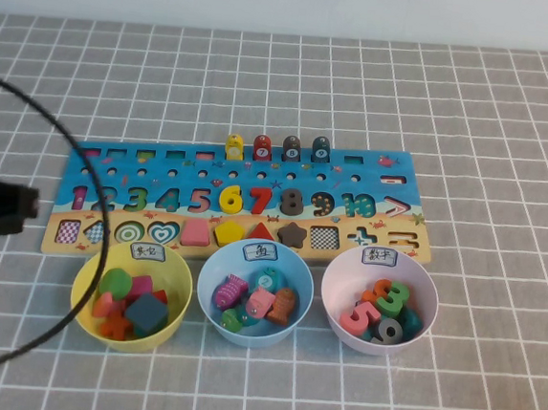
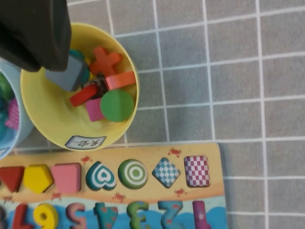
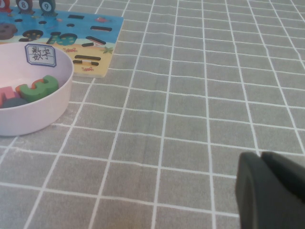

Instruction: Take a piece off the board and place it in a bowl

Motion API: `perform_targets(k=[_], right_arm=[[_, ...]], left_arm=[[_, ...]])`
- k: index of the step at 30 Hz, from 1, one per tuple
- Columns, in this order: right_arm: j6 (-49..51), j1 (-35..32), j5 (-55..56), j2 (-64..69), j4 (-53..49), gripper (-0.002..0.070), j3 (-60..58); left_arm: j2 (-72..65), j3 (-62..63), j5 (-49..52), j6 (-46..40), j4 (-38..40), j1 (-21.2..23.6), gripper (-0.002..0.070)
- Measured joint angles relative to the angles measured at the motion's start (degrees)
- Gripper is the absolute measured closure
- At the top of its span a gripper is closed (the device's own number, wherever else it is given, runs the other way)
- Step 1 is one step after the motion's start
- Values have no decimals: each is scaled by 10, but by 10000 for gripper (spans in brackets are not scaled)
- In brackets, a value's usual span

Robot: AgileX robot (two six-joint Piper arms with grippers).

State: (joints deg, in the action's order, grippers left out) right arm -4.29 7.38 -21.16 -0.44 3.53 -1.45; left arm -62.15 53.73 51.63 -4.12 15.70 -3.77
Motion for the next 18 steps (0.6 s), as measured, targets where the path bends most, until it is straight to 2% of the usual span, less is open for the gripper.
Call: perform_targets(k=[4, 7, 12, 18], right_arm=[[0, 0, 0, 0, 0, 694, 0], [0, 0, 0, 0, 0, 694, 0], [0, 0, 0, 0, 0, 694, 0], [0, 0, 0, 0, 0, 694, 0]], left_arm=[[-91, 57, 13, -37, -5, -23, 680], [-151, 103, 32, -97, -8, -52, 680], [-230, 193, 84, -250, -8, -92, 680], [-313, 298, 158, -467, -4, -107, 680]])
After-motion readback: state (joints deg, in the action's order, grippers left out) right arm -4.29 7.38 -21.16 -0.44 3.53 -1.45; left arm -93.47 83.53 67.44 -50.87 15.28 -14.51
